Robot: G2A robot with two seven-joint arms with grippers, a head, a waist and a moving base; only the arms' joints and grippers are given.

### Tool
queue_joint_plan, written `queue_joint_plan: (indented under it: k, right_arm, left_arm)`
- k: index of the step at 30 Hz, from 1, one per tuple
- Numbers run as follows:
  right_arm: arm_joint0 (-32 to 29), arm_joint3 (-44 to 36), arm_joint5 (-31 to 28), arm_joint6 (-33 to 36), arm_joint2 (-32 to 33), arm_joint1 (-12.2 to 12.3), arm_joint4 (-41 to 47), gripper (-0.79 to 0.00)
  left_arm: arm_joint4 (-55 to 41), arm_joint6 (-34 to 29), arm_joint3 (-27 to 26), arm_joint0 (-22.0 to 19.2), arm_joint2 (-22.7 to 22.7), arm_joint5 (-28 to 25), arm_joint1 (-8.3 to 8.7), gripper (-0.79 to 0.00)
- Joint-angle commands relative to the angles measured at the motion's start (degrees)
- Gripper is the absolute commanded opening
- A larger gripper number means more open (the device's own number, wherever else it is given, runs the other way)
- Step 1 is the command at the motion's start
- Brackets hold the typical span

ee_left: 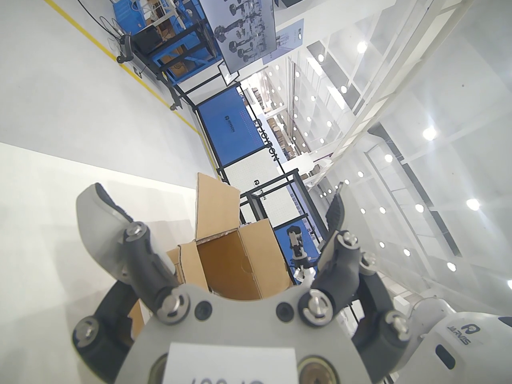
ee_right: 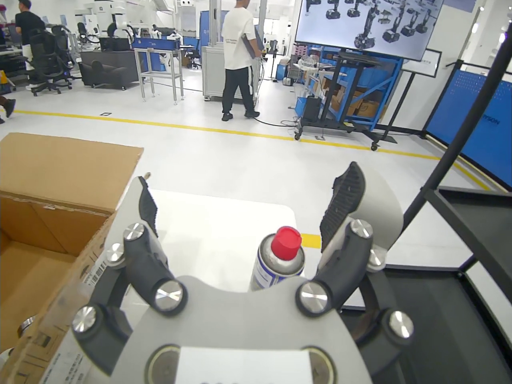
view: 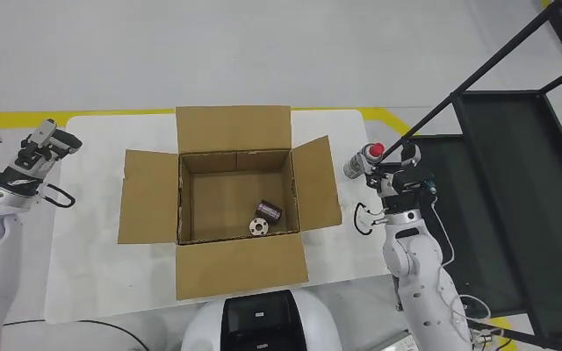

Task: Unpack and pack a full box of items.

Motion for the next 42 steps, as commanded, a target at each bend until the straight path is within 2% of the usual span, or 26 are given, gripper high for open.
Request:
queue_joint_plan:
  k: [1,7,10,13,17,20,24,42]
  right_arm:
    - [-0.6,-4.1,-3.0,4.8,-0.5,0.2,0.0,0.0]
    - [-0.3,-11.3,-15.4,17.6,-4.2,1.0,-1.1,0.0]
    - [1.0,-12.3,-17.5,20.4,-6.8,1.3,-9.0,0.0]
    - [2.4,-11.9,-22.7,26.1,-11.1,1.5,-10.2,0.0]
    - [5.9,-9.8,-23.9,34.9,-16.2,1.3,-12.8,0.0]
    - [9.3,-7.5,-21.5,40.7,-19.9,0.9,-14.6,0.0]
    - [12.2,-5.9,-19.1,49.9,-22.4,0.2,-7.7,0.0]
    - [12.2,-6.0,-19.1,49.8,-22.5,0.2,-7.7,0.0]
  left_arm:
    - [0.0,0.0,0.0,0.0,0.0,0.0,0.0,0.0]
    - [0.0,0.0,0.0,0.0,0.0,0.0,0.0,0.0]
    - [0.0,0.0,0.0,0.0,0.0,0.0,0.0,0.0]
    - [0.0,0.0,0.0,0.0,0.0,0.0,0.0,0.0]
    - [0.0,0.0,0.0,0.0,0.0,0.0,0.0,0.0]
    - [0.0,0.0,0.0,0.0,0.0,0.0,0.0,0.0]
    - [0.0,0.0,0.0,0.0,0.0,0.0,0.0,0.0]
    - [0.0,0.0,0.0,0.0,0.0,0.0,0.0,0.0]
